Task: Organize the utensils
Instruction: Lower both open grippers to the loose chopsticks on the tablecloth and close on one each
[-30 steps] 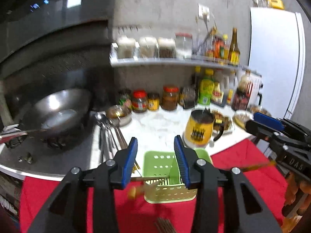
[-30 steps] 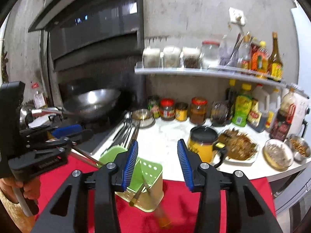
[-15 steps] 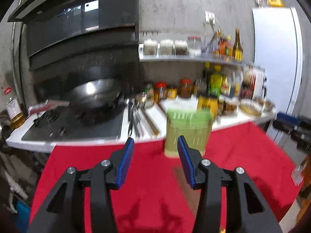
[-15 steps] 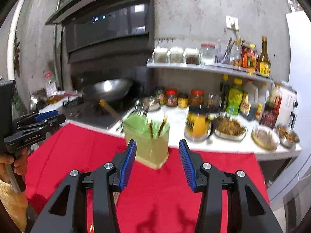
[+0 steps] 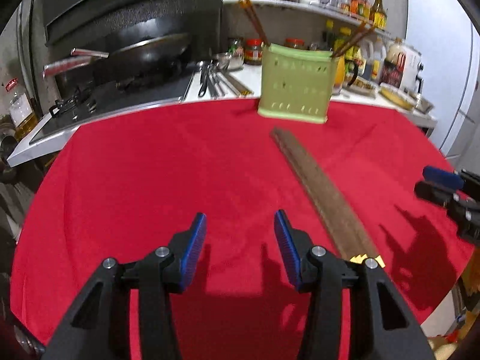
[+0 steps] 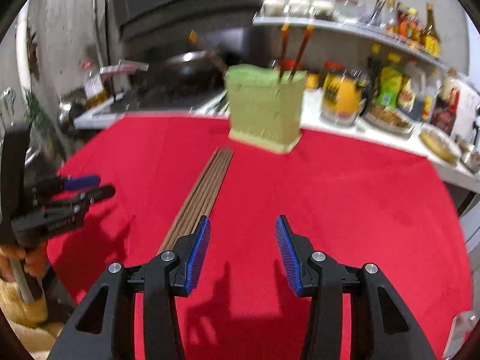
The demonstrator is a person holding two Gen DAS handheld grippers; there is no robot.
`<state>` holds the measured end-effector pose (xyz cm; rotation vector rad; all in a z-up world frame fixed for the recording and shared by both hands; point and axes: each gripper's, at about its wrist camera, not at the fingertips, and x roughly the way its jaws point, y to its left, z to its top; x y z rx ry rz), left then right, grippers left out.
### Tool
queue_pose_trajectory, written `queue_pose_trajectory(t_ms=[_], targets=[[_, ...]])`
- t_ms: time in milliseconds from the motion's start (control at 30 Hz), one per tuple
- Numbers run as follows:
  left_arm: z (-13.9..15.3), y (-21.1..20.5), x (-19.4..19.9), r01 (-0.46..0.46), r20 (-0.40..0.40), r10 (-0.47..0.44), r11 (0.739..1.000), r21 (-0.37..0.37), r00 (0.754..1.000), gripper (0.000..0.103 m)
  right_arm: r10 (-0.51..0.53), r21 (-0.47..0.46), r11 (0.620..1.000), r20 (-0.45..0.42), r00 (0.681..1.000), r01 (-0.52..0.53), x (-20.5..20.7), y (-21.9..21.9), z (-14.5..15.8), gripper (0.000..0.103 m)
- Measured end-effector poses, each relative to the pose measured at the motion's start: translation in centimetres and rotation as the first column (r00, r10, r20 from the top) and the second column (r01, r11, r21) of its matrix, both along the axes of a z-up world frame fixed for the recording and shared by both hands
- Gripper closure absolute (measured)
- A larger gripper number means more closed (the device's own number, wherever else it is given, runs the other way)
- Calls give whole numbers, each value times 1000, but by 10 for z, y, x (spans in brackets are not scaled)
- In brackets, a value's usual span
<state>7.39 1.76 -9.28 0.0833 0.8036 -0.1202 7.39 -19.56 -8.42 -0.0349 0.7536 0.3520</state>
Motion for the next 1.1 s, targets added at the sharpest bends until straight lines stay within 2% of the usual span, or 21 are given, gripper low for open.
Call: queue_pose_trajectory(t_ms=[133,200,267,367,600,667,1100], targets=[[-9,4,3,-13,-29,12,1000,-16,1000,57,13,12,1000,-61,998,-12,6,9,-20,57],[-9,6,5,-18,-26,18,1000,-4,1000,57,20,19,1000,-74,997,-19,8,14,-24,61],[-9,6,6,-19,-23,19,1000,10,1000,57,25,27,999,-87,996,-23,9,19,-28,74],[-10,7,7,-16,-29,16,1000,2,999,57,47,28,999,-106,993,-45,11,31,-32,85],[-14,8,4,5,-44,-6,1000,-17,999,57,63,13,998,-125,990,-62,18,45,-36,88],[-15,10,3,6,-47,-8,1000,-25,999,57,51,-2,999,-133,990,-52,21,47,-39,93],[-14,7,0,21,-64,-25,998,-60,998,57,21,-83,996,-127,992,-31,38,52,-45,94]])
